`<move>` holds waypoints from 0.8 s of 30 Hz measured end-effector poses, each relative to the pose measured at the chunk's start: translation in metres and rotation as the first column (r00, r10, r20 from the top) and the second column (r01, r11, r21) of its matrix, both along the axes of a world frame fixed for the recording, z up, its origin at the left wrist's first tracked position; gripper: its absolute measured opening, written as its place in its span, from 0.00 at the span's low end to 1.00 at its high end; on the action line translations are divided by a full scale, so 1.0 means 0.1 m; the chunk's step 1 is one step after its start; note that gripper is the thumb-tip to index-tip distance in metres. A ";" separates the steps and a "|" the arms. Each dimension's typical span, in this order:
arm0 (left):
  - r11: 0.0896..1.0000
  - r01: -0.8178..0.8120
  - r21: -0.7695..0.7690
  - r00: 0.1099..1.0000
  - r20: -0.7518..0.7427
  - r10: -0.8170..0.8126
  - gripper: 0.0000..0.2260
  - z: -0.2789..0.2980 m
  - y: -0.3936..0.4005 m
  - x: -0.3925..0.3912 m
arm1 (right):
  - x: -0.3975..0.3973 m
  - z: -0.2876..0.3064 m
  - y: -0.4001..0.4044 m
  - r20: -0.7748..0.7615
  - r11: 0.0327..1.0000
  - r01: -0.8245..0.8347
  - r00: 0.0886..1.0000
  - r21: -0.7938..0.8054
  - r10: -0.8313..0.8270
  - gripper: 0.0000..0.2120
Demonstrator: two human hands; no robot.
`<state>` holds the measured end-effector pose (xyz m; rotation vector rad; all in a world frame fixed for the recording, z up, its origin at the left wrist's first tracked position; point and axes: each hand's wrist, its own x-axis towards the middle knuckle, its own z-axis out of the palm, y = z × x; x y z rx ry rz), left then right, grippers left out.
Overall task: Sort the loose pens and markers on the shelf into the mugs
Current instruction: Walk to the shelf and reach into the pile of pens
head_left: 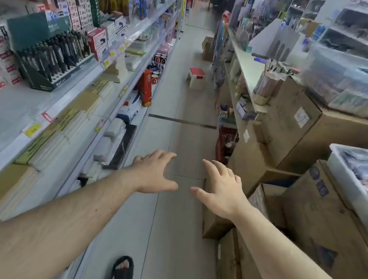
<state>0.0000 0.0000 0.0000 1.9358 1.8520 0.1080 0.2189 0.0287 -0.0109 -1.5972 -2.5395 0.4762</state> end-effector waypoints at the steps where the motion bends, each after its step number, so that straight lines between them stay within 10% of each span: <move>1: 1.000 -0.005 -0.002 1.000 0.010 0.005 0.40 -0.02 0.13 -0.09 | -0.09 -0.03 0.14 0.003 1.000 -0.012 1.000 -0.003 0.012 0.40; 24: 0.999 0.039 -0.028 0.999 -0.023 -0.040 0.40 -0.42 4.88 -1.47 | -1.38 -0.37 4.82 0.025 0.992 0.073 0.997 -0.103 -0.071 0.39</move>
